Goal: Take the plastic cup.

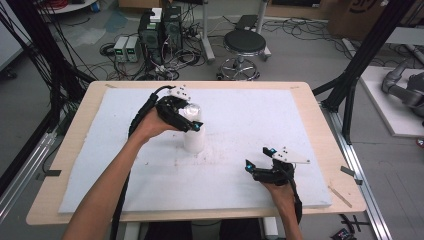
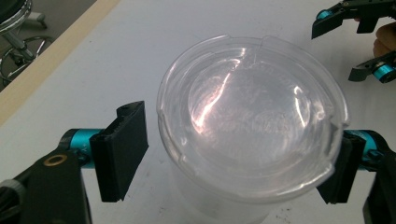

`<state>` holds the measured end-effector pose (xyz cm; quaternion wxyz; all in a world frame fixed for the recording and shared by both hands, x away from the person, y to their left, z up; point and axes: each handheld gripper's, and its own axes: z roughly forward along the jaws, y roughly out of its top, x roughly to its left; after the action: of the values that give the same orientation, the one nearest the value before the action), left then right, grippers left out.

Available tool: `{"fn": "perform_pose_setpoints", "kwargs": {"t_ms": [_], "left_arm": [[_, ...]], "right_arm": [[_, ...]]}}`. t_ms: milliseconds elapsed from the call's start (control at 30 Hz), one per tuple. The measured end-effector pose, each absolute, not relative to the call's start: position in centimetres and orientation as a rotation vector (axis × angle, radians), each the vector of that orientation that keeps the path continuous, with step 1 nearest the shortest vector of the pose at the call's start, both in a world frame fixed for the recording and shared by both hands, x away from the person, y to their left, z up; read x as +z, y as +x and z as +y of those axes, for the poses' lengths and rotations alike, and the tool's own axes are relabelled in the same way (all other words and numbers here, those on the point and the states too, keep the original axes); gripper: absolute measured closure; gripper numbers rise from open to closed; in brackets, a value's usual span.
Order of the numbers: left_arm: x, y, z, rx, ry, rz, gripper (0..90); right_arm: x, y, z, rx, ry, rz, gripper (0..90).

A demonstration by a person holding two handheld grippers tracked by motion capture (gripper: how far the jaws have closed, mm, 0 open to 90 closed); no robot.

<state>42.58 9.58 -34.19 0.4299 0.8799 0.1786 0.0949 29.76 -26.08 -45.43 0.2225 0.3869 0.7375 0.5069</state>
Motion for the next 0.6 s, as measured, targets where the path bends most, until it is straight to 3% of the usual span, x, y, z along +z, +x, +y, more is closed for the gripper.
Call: {"fn": "perform_pose_setpoints", "kwargs": {"t_ms": [167,367,600], "left_arm": [[-34.26,42.56,9.40,0.224,2.205,0.447,23.5],[-34.23,42.51,9.37,0.205,2.206,0.433,32.3],[-34.17,42.44,9.37,0.200,2.214,0.438,33.6]], "right_arm": [[-45.43,29.78,-26.08,1.399,1.068,2.040,15.8],[-45.43,29.81,-26.05,1.391,1.068,2.039,15.8],[-45.45,29.84,-26.04,1.389,1.061,2.039,15.8]]}}
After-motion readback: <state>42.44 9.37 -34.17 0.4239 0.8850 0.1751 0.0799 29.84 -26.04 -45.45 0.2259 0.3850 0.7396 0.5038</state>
